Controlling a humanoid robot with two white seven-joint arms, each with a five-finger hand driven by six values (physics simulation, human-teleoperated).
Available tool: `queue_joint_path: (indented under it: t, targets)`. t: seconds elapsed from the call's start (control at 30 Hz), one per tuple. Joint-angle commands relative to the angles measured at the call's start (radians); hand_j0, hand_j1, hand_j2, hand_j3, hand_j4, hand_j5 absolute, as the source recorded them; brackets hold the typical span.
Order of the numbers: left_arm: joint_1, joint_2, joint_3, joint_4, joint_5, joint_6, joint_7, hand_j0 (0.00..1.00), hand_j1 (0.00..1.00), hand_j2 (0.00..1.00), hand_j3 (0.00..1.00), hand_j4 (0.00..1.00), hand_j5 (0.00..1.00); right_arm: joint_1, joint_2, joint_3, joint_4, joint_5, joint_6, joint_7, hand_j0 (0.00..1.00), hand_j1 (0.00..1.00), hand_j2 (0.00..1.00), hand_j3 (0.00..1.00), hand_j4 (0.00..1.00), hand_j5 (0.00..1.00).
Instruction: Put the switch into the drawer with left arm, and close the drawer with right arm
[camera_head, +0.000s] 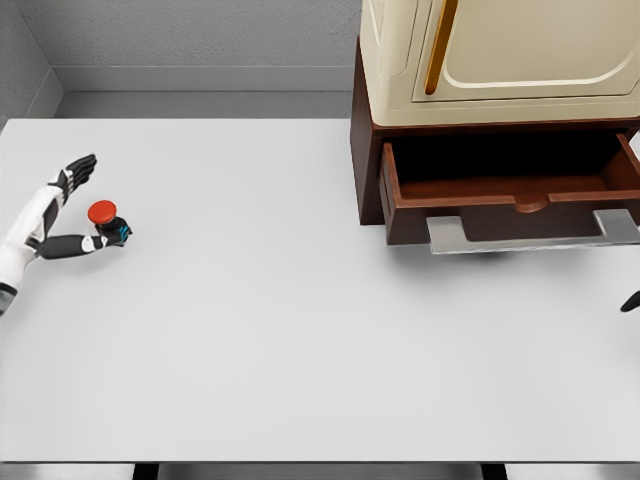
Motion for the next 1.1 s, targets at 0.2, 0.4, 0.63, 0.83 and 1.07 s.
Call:
queue_joint_path:
  t: [0.2,0.4,0.63,0.83,1.07]
  targets:
    - [0.003,-0.010,-0.008,0.021,-0.034,0.001,0.002,1.00,1.00,1.00,1.00,1.00,1.00,-0.002,-0.065,-0.005,0.000,-0.062,0.003,0.000,0.59,0.59,0.59,0.59,0.59,0.59]
    - [0.003,-0.014,-0.018,0.041,-0.035,0.001,0.002,0.90,0.90,0.90,0.90,0.90,0.90,-0.002,-0.093,0.007,-0.002,-0.069,0.003,0.000,0.59,0.59,0.59,0.59,0.59,0.59]
    - [0.005,-0.013,-0.022,0.039,-0.037,0.001,0.002,0.61,0.61,0.61,0.61,0.61,0.61,-0.002,-0.113,0.013,0.000,-0.079,0.003,0.000,0.59,0.59,0.59,0.59,0.59,0.59]
    - [0.009,-0.014,-0.022,0.039,-0.039,0.001,0.002,0.61,0.61,0.61,0.61,0.61,0.61,-0.002,-0.113,0.030,0.000,-0.079,0.003,0.000,0.60,0.60,0.60,0.60,0.60,0.60]
    - [0.003,-0.016,-0.018,0.026,-0.038,0.001,0.002,0.51,0.51,0.51,0.51,0.51,0.51,-0.002,-0.113,0.068,0.000,-0.085,0.003,0.000,0.60,0.60,0.60,0.60,0.60,0.60]
